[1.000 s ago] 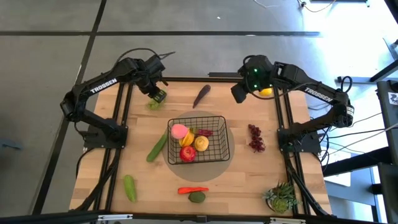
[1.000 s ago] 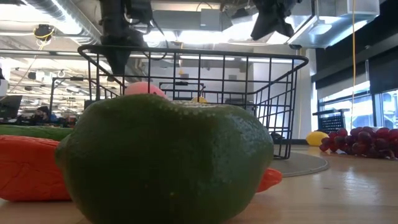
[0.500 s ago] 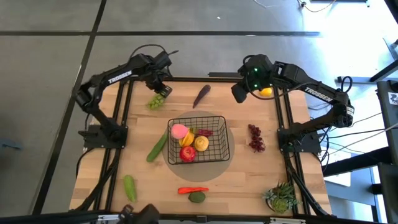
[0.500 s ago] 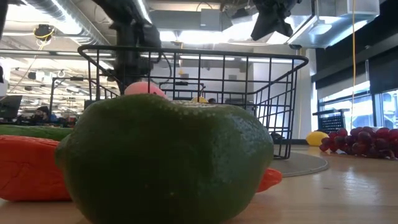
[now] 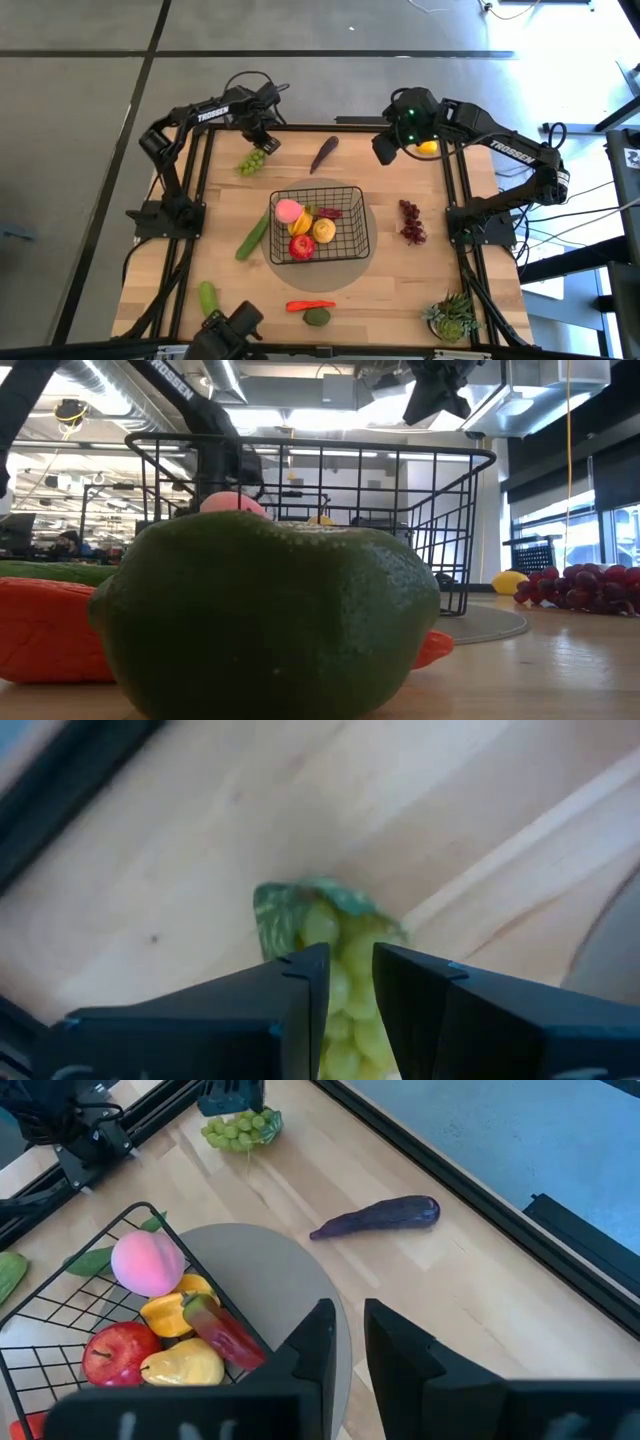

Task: Build produce basket
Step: Put the green grapes into the black wire basket

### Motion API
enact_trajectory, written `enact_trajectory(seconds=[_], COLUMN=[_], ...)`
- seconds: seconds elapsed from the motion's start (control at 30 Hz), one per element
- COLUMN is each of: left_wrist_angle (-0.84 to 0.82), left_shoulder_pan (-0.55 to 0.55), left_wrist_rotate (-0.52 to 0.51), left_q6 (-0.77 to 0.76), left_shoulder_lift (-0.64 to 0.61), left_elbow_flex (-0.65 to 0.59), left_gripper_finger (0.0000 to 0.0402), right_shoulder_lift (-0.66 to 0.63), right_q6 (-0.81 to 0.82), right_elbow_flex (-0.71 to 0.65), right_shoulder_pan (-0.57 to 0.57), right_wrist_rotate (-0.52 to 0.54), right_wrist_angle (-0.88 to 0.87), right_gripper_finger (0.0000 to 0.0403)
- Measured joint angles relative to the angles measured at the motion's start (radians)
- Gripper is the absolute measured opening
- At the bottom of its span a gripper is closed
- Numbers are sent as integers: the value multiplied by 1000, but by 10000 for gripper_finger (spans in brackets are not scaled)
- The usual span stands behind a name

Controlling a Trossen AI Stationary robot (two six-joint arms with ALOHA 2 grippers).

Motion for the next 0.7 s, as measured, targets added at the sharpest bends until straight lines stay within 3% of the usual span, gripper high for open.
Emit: enact_trajectory(seconds=[0.4, 0.7], left_wrist_angle=[-109, -64], left_shoulder_pan=[18, 22], left_wrist_rotate=[-22, -29], left_q6=[63, 67], left_shoulder_lift=[-12, -9], left_elbow_flex=[0, 0], left_gripper_finger=[69, 69], right_shoulder_lift=[0, 0], right_q6=[2, 0], right_elbow_flex=[0, 0], right_shoulder_pan=[-24, -42], right_wrist_rotate=[3, 3], right_wrist_angle=[0, 24], right_gripper_finger=[52, 52])
